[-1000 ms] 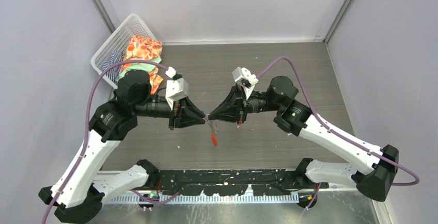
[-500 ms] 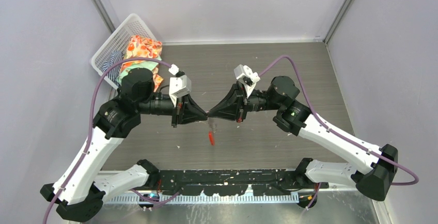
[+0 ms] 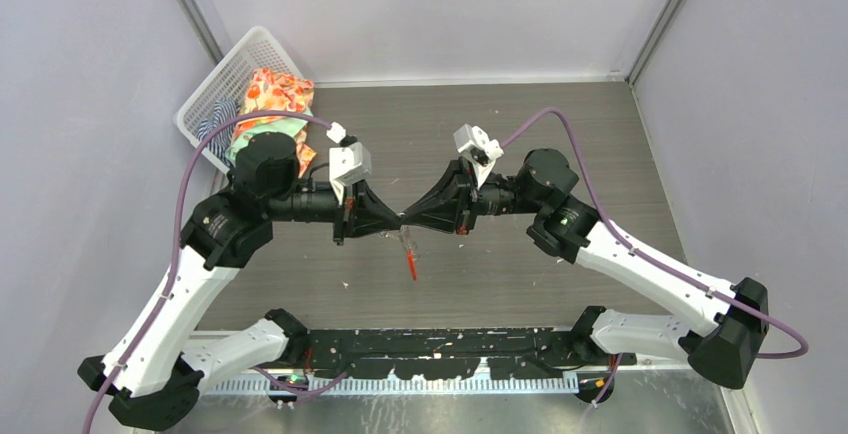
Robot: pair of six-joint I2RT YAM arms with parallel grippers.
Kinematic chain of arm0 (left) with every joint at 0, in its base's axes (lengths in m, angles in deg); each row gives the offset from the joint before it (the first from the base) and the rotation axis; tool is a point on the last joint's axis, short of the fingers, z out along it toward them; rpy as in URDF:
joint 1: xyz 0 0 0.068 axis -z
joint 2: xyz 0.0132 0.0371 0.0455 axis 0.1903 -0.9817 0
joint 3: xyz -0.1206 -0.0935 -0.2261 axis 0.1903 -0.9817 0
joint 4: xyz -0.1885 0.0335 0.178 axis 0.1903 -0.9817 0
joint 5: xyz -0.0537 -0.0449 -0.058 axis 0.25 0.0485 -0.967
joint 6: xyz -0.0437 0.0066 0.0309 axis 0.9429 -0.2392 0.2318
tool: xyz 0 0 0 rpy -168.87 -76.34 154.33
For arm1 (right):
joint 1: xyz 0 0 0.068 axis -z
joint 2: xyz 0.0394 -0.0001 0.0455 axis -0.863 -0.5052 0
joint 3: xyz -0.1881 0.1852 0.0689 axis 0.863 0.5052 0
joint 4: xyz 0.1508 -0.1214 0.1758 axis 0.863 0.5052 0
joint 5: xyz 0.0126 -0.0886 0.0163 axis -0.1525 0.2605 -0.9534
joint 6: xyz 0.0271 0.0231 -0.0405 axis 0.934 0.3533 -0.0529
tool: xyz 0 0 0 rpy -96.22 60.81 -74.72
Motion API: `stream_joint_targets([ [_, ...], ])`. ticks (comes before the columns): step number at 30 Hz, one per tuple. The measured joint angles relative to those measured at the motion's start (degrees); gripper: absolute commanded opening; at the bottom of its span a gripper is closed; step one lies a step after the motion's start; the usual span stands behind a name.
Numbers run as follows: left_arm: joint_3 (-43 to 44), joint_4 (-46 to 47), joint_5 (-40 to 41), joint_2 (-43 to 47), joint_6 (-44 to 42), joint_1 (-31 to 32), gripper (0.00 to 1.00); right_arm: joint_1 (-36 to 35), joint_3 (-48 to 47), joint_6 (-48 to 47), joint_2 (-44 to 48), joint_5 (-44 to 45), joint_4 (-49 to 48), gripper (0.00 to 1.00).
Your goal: Put the keys on the keyring
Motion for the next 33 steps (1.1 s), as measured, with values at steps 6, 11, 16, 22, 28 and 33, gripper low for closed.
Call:
stream_joint_targets([
  [6, 0.0, -0.5, 2.9, -0.2, -5.3, 0.0, 0.01, 0.0, 0.1, -0.6, 0.0, 1.5, 0.9, 0.33],
  [11, -0.1, -1.0, 4.1, 0.2, -14.4, 0.0, 0.00, 0.0, 0.1, -3.9, 1.4, 3.4, 5.1, 0.41],
  [16, -1.1, -1.4, 3.6, 2.2, -24.8, 0.0, 0.01, 0.0, 0.0, -8.0, 5.5, 4.5, 10.3, 0.42],
  [22, -2.8, -2.6, 2.1, 5.6, -40.2, 1.8, 0.01, -0.1, -0.3, -12.7, 9.2, 6.4, 15.7, 0.42],
  [28, -3.9, -5.6, 6.0, 6.0, -50.2, 6.7, 0.00, -0.1, -1.0, -14.7, 9.6, 7.7, 19.5, 0.42],
  [33, -6.3, -5.1, 15.4, 6.3, -50.5, 15.3, 0.00, -0.1, -1.9, -15.5, 8.7, 8.1, 21.8, 0.42],
])
